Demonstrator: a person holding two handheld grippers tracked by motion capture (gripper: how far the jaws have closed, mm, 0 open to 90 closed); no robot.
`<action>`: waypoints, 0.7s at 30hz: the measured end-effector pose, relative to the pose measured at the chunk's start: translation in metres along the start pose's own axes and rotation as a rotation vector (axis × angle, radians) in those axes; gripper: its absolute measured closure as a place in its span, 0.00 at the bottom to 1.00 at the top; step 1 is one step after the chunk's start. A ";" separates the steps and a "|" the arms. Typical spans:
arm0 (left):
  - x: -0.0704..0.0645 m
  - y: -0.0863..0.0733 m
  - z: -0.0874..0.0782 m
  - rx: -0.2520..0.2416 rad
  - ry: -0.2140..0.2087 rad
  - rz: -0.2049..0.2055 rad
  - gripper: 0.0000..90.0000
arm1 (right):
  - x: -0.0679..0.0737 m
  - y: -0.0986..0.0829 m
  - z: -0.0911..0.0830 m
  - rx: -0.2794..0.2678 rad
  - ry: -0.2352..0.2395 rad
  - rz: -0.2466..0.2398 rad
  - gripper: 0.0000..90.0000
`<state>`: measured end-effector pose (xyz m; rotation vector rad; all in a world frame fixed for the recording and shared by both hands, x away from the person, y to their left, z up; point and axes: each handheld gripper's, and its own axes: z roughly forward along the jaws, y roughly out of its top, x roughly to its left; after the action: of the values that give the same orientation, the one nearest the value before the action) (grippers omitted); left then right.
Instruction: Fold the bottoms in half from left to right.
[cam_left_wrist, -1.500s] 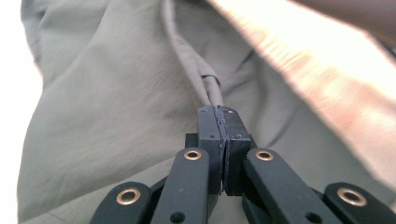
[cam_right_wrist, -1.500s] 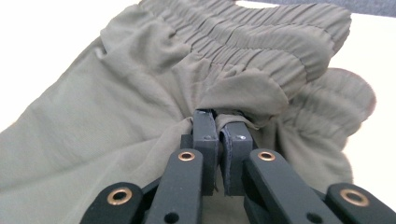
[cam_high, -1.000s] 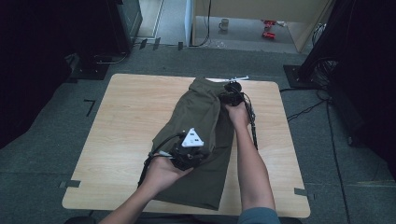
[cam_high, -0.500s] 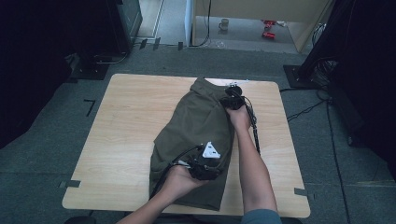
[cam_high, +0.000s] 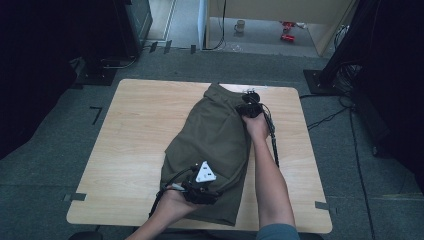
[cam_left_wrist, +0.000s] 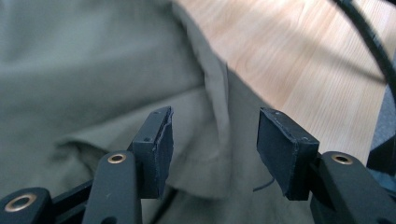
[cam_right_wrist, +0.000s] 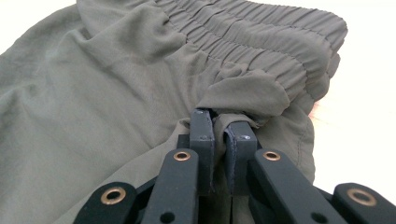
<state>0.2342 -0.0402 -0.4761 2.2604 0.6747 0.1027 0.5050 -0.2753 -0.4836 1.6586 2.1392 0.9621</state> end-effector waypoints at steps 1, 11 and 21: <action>0.000 -0.002 0.003 0.010 0.004 -0.001 0.52 | 0.000 0.000 0.001 0.001 -0.001 0.001 0.93; -0.006 -0.002 0.010 0.092 -0.013 -0.002 0.99 | -0.002 -0.001 -0.001 0.007 0.004 0.008 0.93; -0.042 0.031 0.010 0.054 -0.147 -0.015 0.98 | -0.001 -0.002 -0.001 0.002 0.012 0.011 0.93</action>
<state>0.2142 -0.0858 -0.4565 2.2878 0.6231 -0.0895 0.5036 -0.2771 -0.4841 1.6719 2.1419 0.9756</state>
